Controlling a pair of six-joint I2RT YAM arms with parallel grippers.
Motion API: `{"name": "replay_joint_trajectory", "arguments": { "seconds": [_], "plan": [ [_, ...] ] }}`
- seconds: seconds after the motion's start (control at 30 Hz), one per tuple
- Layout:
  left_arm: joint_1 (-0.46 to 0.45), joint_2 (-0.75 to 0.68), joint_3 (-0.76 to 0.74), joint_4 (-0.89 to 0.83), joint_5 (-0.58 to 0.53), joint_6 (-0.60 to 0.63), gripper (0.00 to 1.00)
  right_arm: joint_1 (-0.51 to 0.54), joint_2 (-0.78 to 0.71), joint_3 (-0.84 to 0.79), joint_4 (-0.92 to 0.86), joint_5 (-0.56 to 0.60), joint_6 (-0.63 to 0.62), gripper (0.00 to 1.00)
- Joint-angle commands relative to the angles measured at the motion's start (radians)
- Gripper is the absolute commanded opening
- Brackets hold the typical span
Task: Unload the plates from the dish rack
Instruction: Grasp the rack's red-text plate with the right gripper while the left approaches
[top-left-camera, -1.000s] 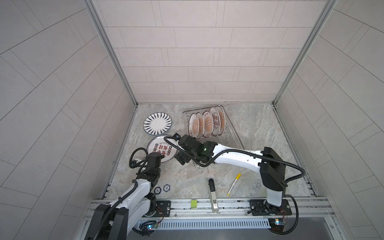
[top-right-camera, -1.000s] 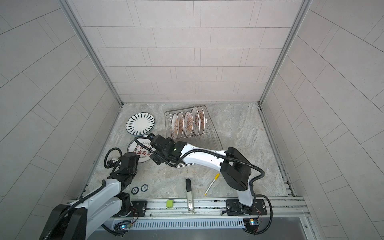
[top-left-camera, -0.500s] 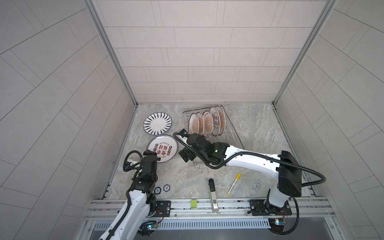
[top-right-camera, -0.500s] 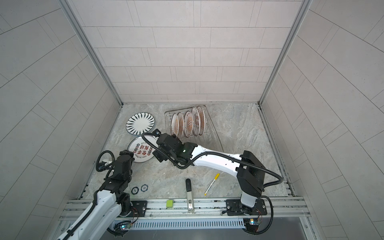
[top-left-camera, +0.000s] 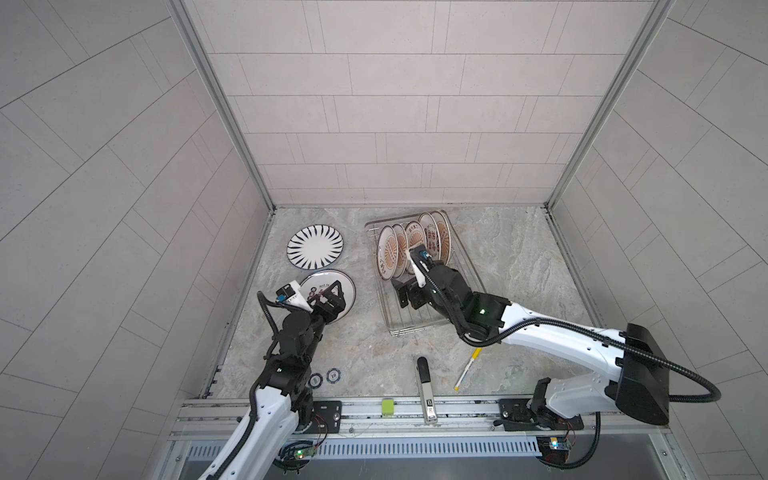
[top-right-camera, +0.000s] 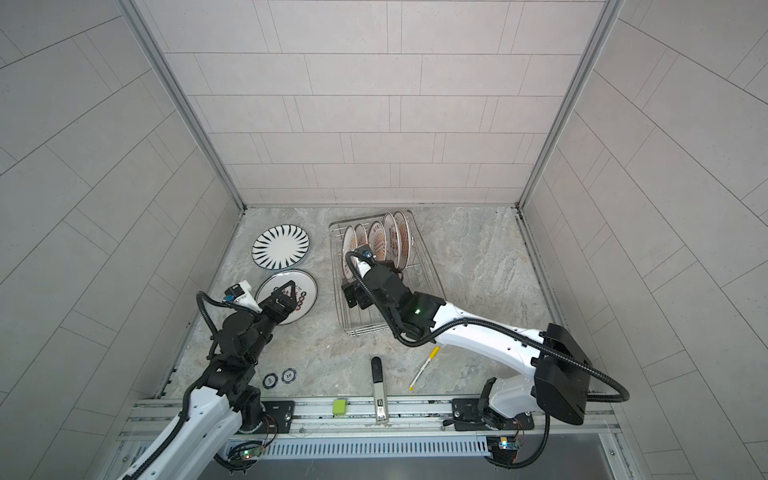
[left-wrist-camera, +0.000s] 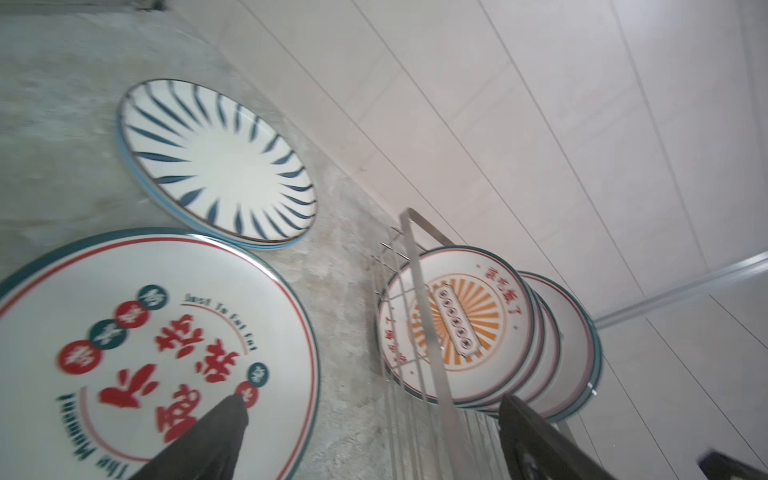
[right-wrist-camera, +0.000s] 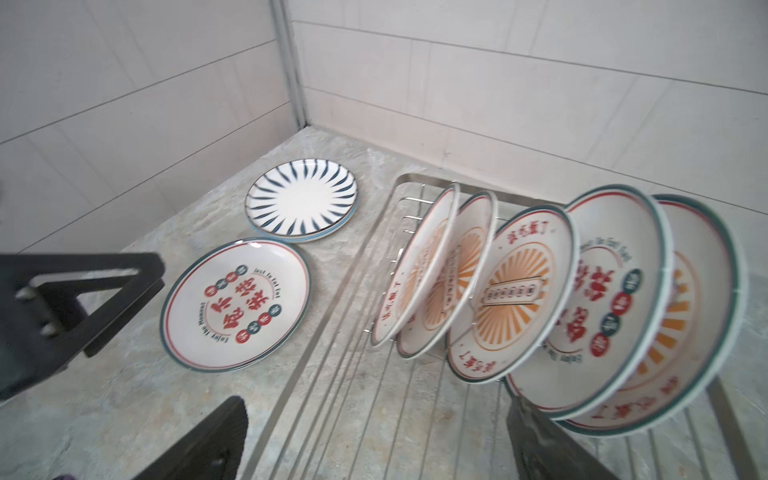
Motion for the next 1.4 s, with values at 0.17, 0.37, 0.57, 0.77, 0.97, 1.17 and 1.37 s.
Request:
{"name": "replay_joint_trajectory", "arguments": {
  "seconds": [0.17,0.37,0.57,0.77,0.97,1.17,1.37],
  "plan": [
    [-0.137,0.148,0.066,0.317,0.317,0.115,1.00,-0.154,-0.082,-0.019,-0.028,-0.109,0.050,0.97],
    [-0.349,0.343,0.190,0.344,0.312,0.269,1.00,-0.256,-0.032,0.071,-0.118,-0.159,0.072,0.85],
    [-0.405,0.507,0.269,0.405,0.285,0.265,1.00,-0.308,0.103,0.197,-0.202,-0.152,0.073,0.71],
    [-0.418,0.577,0.299,0.415,0.227,0.267,0.99,-0.306,0.221,0.288,-0.247,0.025,0.069,0.58],
    [-0.422,0.621,0.291,0.459,0.207,0.257,0.99,-0.306,0.337,0.378,-0.290,0.108,0.055,0.48],
    [-0.421,0.645,0.262,0.546,0.177,0.235,0.99,-0.303,0.395,0.403,-0.297,0.177,0.064,0.40],
    [-0.422,0.655,0.264,0.548,0.160,0.231,0.99,-0.301,0.449,0.432,-0.306,0.211,0.079,0.31]
  ]
}}
